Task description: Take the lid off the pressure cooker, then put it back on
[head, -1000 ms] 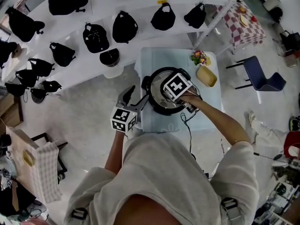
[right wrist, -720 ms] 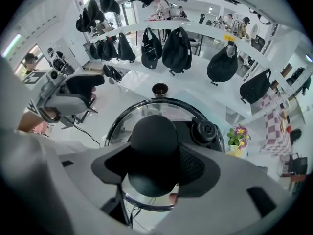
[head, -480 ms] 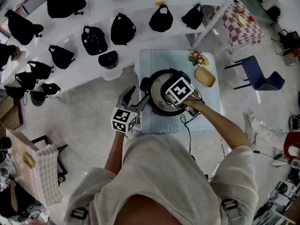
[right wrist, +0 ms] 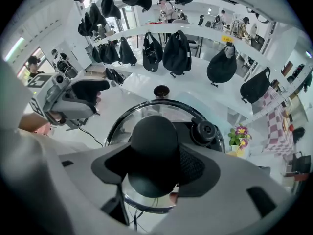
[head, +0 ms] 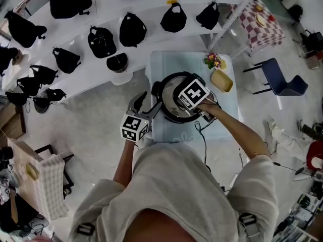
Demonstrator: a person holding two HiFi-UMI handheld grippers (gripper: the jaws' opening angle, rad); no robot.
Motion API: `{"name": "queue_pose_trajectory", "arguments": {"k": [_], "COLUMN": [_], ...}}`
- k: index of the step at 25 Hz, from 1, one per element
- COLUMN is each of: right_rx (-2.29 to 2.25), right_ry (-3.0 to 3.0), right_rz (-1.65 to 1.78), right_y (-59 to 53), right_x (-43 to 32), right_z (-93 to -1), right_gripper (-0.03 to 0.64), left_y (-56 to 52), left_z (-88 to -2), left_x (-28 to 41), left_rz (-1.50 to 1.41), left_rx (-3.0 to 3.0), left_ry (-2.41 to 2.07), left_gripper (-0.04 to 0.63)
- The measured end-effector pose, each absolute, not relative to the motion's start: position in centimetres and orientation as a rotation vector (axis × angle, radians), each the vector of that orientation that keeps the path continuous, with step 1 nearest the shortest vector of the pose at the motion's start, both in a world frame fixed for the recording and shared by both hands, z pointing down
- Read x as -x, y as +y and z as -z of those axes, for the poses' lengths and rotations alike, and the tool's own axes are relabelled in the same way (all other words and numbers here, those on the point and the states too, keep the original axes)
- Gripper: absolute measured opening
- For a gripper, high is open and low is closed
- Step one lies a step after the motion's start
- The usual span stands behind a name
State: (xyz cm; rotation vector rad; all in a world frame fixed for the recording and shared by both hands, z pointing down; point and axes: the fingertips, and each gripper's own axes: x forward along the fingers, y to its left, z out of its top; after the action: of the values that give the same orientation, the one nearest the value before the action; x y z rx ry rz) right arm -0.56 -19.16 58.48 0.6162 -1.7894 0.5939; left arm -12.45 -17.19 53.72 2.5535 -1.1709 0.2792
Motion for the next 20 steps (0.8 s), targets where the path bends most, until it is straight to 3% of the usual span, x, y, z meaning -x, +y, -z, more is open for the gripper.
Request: {"name": "queue_pose_trajectory", "arguments": {"k": [20], "right_rx": [-0.619], "right_ry": [-1.756], "right_rz": [-0.540], "right_y": [-19.6], "right_x": [0.9], "right_z": [-57.6], "right_gripper": [0.272], "left_y": [-17.4], "left_z": [-53.2], "left_x": [13.0], "left_rz": [-0.272], "left_rx": [-2.559], "left_ry": [-1.189], "left_gripper": [0.282]}}
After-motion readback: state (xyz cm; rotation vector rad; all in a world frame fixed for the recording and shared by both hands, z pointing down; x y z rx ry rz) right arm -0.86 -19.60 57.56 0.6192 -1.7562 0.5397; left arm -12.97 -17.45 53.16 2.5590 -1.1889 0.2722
